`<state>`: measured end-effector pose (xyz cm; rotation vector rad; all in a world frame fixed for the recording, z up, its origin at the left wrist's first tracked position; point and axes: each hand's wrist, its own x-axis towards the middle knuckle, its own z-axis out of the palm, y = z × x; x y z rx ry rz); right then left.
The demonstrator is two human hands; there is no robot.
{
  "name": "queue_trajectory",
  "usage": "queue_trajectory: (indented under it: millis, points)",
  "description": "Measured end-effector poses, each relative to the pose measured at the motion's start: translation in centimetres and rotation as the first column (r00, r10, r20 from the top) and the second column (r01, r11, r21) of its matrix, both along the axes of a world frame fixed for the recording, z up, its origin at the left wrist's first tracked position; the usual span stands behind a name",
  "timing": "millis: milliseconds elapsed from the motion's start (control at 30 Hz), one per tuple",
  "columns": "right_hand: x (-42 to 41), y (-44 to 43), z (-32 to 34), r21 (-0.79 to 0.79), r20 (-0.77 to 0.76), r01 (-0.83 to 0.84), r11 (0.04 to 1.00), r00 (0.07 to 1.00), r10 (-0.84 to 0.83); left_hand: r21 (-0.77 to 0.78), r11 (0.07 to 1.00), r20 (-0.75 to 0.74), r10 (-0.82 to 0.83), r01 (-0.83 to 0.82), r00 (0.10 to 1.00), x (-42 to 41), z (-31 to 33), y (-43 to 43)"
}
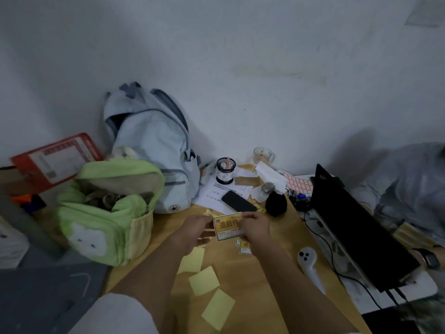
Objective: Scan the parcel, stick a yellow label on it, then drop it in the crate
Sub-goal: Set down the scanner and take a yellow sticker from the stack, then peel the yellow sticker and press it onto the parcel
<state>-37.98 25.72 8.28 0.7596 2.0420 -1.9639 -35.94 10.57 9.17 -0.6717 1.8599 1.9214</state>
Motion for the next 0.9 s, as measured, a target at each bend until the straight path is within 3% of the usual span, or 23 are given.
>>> queue_trajectory:
  millis: [200,567,700,800,900]
  points:
    - [4.9,-3.5,4.6,-0.017,-0.061,-0.035,0.999,0.998,0.034,0.085,0.996,-0.036,-0.028,0.031,0.999,5.4,4.4,-3.6]
    - [11.8,-7.7,11.4,-0.041,-0.323,-0.016,0.999,0.946,0.002,0.199,0.973,-0.106,-0.1,0.119,0.989,12.6,10.3,-8.2]
    - [13.4,-9.2,12.7,0.164,-0.378,-0.023,0.986,0.922,0.084,0.13,0.991,-0.196,-0.013,0.04,0.981,14.1,11.2,-9.0]
    - [14.5,-10.3,14.5,0.366,-0.483,-0.124,0.922,0.822,0.302,0.07,0.993,-0.262,0.11,-0.095,0.959,14.8,12.2,-9.5]
    - [15.0,-11.2,15.5,0.513,-0.447,-0.272,0.814,0.725,0.524,0.084,0.985,-0.287,0.166,-0.148,0.943,15.0,13.2,-9.9]
